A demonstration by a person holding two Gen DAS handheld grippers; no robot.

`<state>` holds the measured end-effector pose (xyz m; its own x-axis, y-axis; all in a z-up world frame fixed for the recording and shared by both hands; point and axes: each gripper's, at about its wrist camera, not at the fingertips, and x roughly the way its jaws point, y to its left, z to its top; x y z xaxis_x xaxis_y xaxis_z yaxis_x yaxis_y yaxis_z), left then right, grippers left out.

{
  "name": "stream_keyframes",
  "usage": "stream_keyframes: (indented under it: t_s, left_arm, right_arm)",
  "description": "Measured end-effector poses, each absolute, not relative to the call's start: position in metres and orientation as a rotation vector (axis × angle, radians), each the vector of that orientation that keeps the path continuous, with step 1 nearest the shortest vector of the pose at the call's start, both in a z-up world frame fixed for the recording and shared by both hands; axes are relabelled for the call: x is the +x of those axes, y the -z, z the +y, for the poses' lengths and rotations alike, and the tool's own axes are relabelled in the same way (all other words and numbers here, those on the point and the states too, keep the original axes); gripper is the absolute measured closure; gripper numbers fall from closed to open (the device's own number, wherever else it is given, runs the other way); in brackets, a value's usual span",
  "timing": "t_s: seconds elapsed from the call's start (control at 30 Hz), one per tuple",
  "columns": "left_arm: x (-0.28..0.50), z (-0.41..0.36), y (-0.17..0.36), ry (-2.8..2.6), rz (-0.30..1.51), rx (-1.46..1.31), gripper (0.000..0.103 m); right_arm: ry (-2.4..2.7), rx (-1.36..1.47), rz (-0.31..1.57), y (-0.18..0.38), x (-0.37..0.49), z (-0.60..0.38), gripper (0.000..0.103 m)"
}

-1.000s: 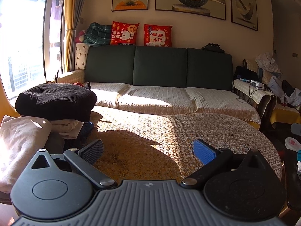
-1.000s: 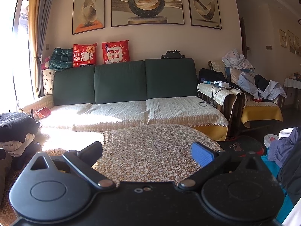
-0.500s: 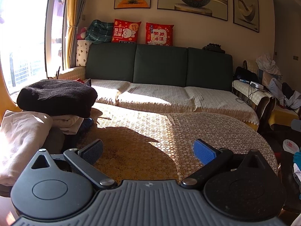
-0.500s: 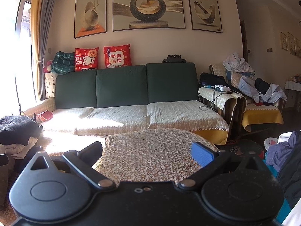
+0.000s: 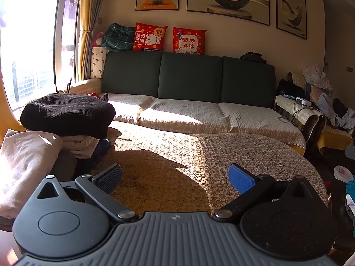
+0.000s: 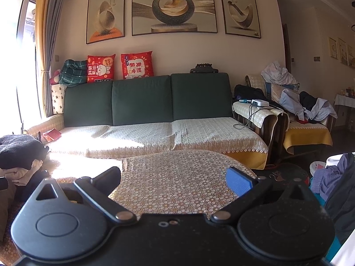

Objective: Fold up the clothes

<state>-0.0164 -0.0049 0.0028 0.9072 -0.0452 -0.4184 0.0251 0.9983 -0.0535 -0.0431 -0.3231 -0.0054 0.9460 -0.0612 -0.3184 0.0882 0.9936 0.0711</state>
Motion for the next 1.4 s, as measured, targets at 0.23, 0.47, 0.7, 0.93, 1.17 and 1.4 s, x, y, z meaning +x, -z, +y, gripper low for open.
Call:
stream_keyframes:
  t_s: [0.23, 0.47, 0.7, 0.93, 1.17, 1.4]
  left_arm:
    - [-0.016, -0.005, -0.002, 0.037, 0.434, -0.046, 0.000]
    - [-0.015, -0.005, -0.002, 0.038, 0.440, -0.047, 0.000]
    - [-0.024, -0.010, 0.003, 0.074, 0.489, -0.078, 0.000]
    - [-0.032, -0.024, 0.008, 0.159, 0.503, -0.075, 0.000]
    - [-0.038, -0.039, 0.012, 0.246, 0.508, -0.073, 0.000]
    - [-0.033, -0.059, 0.015, 0.249, 0.519, -0.041, 0.000]
  right_arm:
    - [0.074, 0.083, 0.322, 0.006, -0.045, -0.326, 0.000]
    - [0.069, 0.083, 0.326, 0.007, -0.044, -0.326, 0.000]
    - [0.073, 0.078, 0.330, 0.007, -0.044, -0.327, 0.000]
    - [0.152, 0.095, 0.334, 0.010, -0.050, -0.354, 0.000]
    - [0.298, 0.110, 0.342, 0.021, -0.064, -0.410, 0.000]
    - [0.474, 0.093, 0.347, 0.031, -0.074, -0.473, 0.000]
